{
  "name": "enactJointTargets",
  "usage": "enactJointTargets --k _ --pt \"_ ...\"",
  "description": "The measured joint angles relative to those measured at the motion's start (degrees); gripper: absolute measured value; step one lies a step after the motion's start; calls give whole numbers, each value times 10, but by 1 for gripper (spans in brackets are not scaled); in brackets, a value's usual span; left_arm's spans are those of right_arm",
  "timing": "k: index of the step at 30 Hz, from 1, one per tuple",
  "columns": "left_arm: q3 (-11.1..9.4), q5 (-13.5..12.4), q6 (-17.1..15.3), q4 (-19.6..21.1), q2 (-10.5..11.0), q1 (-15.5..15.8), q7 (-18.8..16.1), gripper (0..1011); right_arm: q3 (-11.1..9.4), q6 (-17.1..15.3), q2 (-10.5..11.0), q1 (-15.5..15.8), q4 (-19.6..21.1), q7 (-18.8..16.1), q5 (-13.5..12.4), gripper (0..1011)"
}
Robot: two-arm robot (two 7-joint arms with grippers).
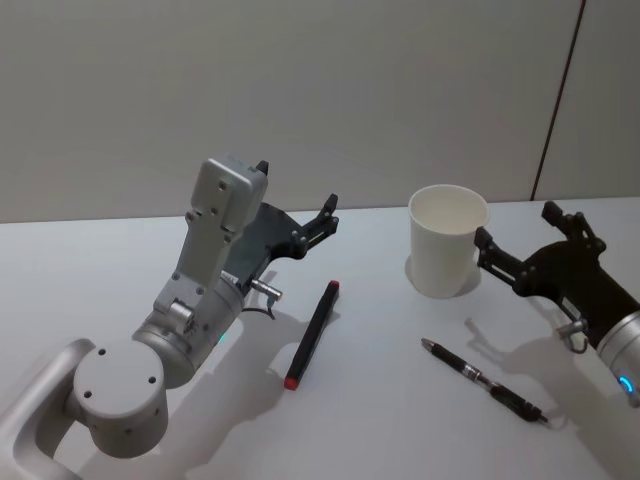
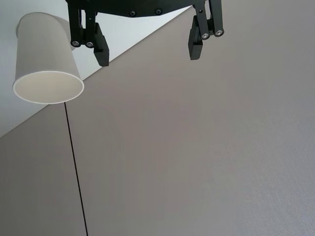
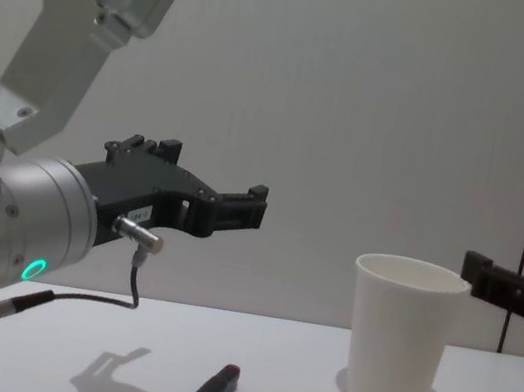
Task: Place the pen into the pen holder.
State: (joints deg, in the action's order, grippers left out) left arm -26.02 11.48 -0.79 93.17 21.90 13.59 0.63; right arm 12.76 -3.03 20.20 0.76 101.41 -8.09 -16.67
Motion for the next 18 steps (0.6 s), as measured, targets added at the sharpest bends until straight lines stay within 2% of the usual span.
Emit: enactJointTargets --k 10,18 --pt "0 0 0 0 0 0 0 1001 -5 -32 23 8 20 -48 -1 1001" --pt "0 0 0 0 0 0 0 1001 -12 -62 45 22 37 -63 -3 1001"
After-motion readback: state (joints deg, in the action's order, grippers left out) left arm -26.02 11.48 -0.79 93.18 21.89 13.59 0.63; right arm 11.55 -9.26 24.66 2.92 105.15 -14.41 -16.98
